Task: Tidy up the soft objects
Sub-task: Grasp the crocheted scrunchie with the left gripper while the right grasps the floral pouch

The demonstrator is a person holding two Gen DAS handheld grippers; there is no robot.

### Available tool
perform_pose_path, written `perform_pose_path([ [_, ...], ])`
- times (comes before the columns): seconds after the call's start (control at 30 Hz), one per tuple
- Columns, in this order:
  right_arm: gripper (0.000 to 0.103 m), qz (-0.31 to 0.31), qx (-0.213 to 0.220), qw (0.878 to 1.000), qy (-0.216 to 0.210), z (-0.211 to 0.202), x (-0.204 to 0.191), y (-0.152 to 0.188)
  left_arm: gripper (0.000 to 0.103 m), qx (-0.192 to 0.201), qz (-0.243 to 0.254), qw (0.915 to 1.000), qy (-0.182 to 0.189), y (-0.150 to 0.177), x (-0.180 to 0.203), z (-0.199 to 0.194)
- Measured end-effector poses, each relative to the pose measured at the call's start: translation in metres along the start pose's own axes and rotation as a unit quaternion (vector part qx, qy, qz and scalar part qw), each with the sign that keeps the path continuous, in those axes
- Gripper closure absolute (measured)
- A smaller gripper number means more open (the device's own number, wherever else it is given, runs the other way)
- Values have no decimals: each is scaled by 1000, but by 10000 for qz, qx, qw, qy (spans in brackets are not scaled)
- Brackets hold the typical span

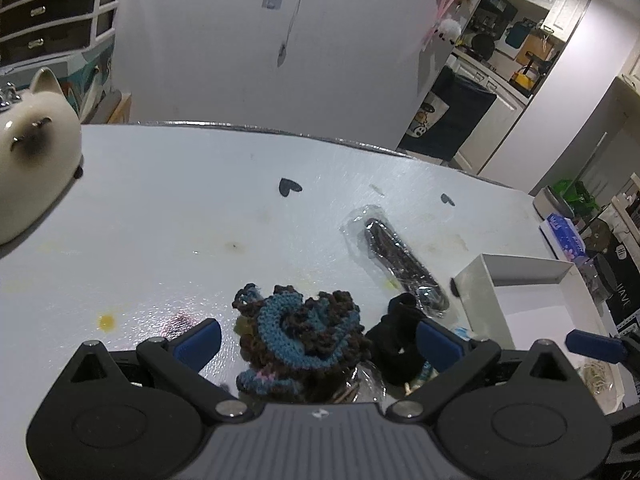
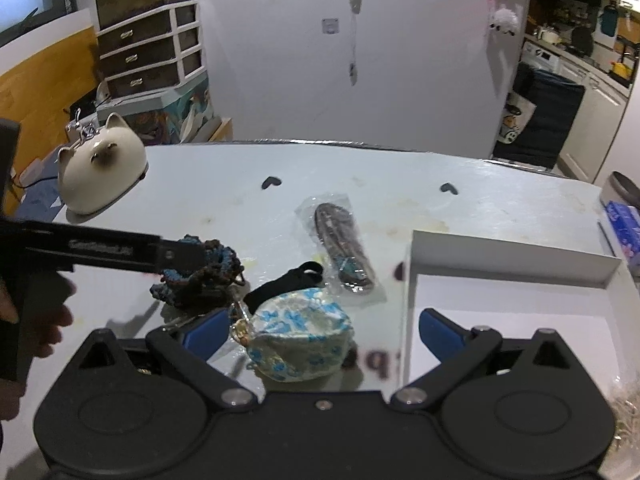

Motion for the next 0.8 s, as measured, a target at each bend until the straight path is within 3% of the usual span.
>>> perform_pose_path([
  [0.23, 8, -14, -267, 9995, -151, 22, -7, 3, 15, -286, -175, 9994, 65, 8, -4, 20],
  [0.4, 8, -79, -449, 9986, -253, 35, -13, 8, 35, -332, -282, 9990, 46, 12, -6, 27],
  [0.53, 12, -76, -569, 9981, -241, 45, -13, 10, 40, -312, -349, 9989, 28, 11, -11, 29],
  [0.63, 19, -61, -666, 9975, -214, 52, -13, 13, 43, -336, -357, 9988, 38, 11, -13, 29],
  [0.7, 31, -17, -781, 9966, -243, 56, -13, 15, 46, -317, -414, 9986, 47, 12, -15, 28],
  [0.8, 38, 30, -850, 9958, -336, 57, -15, 17, 50, -314, -457, 9984, 69, 13, -17, 26],
])
Point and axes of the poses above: each gripper's, at about its wrist camera, not at the fingertips, and z roughly the way its jaws point, x to its right, y to its underside, the point moved 4 cm from there along z, roughly the way its jaws point, and after that the axes turned 14 degrees about x, right-handed, at the moved point
